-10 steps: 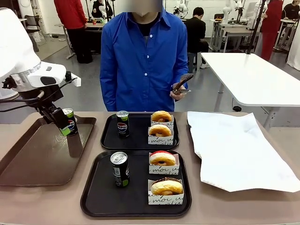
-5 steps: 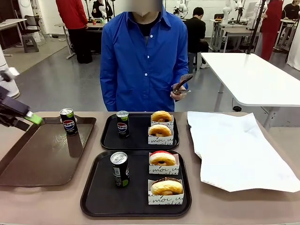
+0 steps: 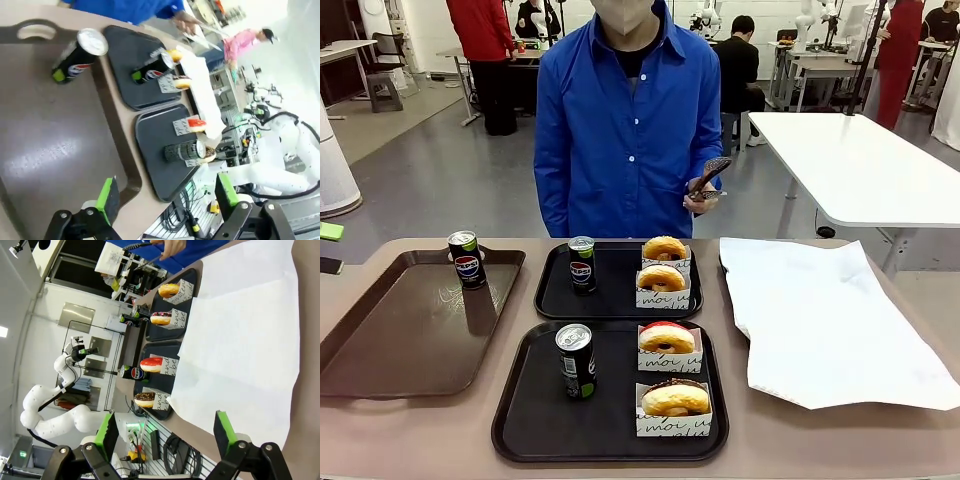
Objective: Set up donuts and drinks on trays.
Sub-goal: Pick up one Pepsi coke from the Handle tray and place it on the Flat Tray without a Pepsi coke.
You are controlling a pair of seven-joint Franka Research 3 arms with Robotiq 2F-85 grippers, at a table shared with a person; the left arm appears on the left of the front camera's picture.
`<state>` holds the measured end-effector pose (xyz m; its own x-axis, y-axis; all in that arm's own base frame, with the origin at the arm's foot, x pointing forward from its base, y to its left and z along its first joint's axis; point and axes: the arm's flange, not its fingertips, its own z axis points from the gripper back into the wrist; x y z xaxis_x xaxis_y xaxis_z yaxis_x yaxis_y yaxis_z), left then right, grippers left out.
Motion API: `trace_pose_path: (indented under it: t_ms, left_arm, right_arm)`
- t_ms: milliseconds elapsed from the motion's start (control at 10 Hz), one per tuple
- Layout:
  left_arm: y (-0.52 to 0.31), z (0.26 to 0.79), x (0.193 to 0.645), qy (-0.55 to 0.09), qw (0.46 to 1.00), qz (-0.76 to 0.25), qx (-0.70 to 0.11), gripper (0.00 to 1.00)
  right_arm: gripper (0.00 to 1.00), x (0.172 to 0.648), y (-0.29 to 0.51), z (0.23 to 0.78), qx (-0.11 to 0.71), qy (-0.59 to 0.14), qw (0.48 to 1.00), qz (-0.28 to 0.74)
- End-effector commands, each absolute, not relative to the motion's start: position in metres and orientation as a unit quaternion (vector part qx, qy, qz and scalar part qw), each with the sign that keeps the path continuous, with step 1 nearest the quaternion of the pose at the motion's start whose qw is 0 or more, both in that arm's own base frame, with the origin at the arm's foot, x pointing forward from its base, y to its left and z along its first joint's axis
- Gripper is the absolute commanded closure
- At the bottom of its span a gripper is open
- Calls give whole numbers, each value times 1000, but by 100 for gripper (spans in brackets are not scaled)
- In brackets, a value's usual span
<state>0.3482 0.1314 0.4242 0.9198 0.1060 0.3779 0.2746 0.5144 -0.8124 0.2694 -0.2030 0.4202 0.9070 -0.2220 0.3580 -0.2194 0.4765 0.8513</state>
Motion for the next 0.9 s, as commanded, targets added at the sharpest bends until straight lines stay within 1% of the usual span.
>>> trace_pose_path:
  t_ms: [0, 300, 400, 500, 600, 800]
  left_arm:
    - [150, 417, 376, -162, 852, -24, -497, 0]
    - [161, 409, 370, -166, 828, -35, -535, 0]
    - [159, 412, 373, -157, 829, -37, -535, 0]
    - [156, 415, 378, -138, 845, -37, -516, 0]
    - [158, 408, 371, -149, 836, -25, -528, 0]
    - [158, 408, 371, -149, 836, -25, -528, 0]
  right_arm:
    - [0, 272, -202, 420, 522, -227, 822, 0]
    - [0, 272, -202, 420, 522, -227, 822, 0]
    - [0, 272, -202, 420, 522, -227, 822, 0]
    - [0, 272, -202, 420, 522, -227, 822, 0]
    - [0, 272, -202, 420, 522, -227, 822, 0]
    - [0, 272, -202, 420, 522, -227, 822, 0]
